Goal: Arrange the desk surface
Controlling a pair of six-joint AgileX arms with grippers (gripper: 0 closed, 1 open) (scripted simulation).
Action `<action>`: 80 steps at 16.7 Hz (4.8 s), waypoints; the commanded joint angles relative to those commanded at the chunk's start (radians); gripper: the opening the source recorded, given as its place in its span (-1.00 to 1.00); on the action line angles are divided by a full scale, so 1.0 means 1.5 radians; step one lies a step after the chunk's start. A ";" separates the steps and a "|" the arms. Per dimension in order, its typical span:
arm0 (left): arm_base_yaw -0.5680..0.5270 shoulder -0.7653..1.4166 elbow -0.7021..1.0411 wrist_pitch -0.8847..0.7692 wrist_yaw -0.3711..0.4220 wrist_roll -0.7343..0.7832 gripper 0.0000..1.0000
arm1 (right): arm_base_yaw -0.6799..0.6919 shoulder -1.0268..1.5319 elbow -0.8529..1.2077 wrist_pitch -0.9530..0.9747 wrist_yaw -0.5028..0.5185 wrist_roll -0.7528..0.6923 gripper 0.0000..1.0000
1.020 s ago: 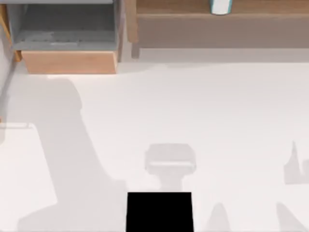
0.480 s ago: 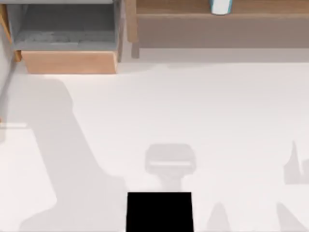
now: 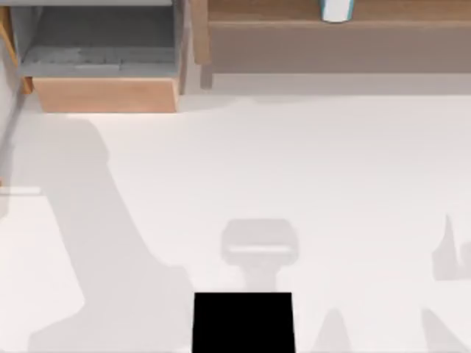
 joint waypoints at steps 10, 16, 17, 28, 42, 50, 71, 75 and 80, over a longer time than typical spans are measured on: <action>0.000 0.000 0.000 0.000 0.000 0.000 -0.96 | 0.000 0.000 0.000 0.000 0.000 0.000 1.00; 0.000 0.000 0.000 0.000 0.000 0.000 -1.00 | 0.000 0.000 0.000 0.000 0.000 0.000 1.00; 0.000 0.000 0.000 0.000 0.000 0.000 -1.00 | 0.000 0.000 0.000 0.000 0.000 0.000 1.00; -0.009 -0.152 -0.083 -0.006 -0.034 -0.100 -1.00 | 0.000 0.000 0.000 0.000 0.000 0.000 1.00; -0.366 -0.441 -0.500 0.056 -0.014 -0.539 -1.00 | 0.000 0.000 0.000 0.000 0.000 0.000 1.00; -0.691 -0.489 -0.773 0.175 -0.071 -0.923 -1.00 | 0.000 0.000 0.000 0.000 0.000 0.000 1.00; -0.946 -0.588 -0.899 0.357 -0.093 -1.107 -1.00 | 0.000 0.000 0.000 0.000 0.000 0.000 1.00; -0.967 -0.597 -0.902 0.382 -0.077 -1.091 -1.00 | 0.000 0.000 0.000 0.000 0.000 0.000 1.00; -0.981 -0.613 -0.909 0.399 -0.058 -1.079 -1.00 | 0.000 0.000 0.000 0.000 0.000 0.000 1.00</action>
